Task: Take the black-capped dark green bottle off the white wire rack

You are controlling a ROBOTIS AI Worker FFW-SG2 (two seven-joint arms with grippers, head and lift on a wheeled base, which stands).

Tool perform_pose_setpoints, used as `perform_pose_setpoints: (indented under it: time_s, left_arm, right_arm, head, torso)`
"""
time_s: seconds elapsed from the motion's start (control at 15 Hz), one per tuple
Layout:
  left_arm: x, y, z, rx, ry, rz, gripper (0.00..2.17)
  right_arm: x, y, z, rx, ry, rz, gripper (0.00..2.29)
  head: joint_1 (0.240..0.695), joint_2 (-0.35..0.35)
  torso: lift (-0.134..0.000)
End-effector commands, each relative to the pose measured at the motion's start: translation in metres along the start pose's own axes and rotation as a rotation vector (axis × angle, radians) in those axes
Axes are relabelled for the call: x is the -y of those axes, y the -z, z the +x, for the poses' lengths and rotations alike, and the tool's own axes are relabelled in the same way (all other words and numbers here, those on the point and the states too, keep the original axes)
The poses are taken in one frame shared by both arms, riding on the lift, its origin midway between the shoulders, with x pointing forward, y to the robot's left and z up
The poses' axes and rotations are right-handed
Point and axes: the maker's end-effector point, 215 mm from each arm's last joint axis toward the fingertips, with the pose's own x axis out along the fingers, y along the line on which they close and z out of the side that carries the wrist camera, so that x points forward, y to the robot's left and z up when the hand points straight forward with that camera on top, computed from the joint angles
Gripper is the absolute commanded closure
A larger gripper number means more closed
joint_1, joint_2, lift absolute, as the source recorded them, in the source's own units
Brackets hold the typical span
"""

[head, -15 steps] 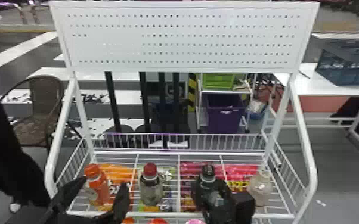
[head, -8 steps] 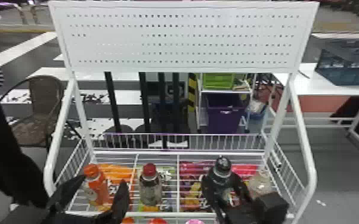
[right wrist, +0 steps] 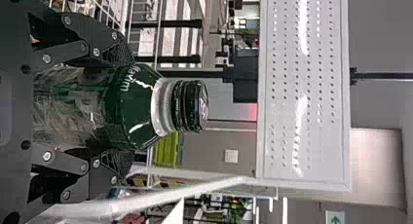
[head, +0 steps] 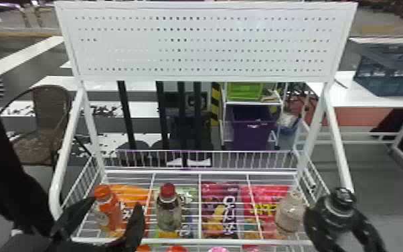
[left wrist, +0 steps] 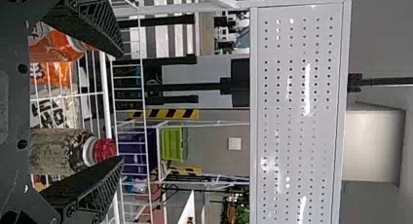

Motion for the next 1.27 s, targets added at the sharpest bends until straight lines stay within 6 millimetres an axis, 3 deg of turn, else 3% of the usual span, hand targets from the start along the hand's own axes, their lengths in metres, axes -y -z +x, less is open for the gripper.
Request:
perform_pose_setpoints:
  time_s: [0.0, 0.2, 0.33, 1.2]
  left_arm:
    - [-0.001, -0.001, 0.000, 0.003, -0.002, 0.001, 0.14]
    - [-0.002, 0.001, -0.001, -0.003, -0.004, 0.003, 0.14]
    - [-0.002, 0.002, -0.003, -0.006, -0.003, 0.003, 0.14]
    - [-0.002, -0.004, -0.004, 0.003, -0.002, 0.004, 0.14]
  right_arm:
    - [0.020, -0.013, -0.025, 0.016, 0.033, -0.009, 0.97]
    - [0.030, -0.027, -0.051, 0.042, 0.044, -0.031, 0.97]
    - [0.038, -0.027, -0.057, 0.045, 0.061, -0.017, 0.97]
    - [0.039, -0.020, -0.052, 0.023, 0.051, -0.013, 0.96]
  head:
    - [0.499, 0.000]
    - [0.499, 0.000]
    - [0.499, 0.000]
    - [0.499, 0.000]
  torso:
    - [0.000]
    - [0.000]
    - [0.000]
    - [0.000]
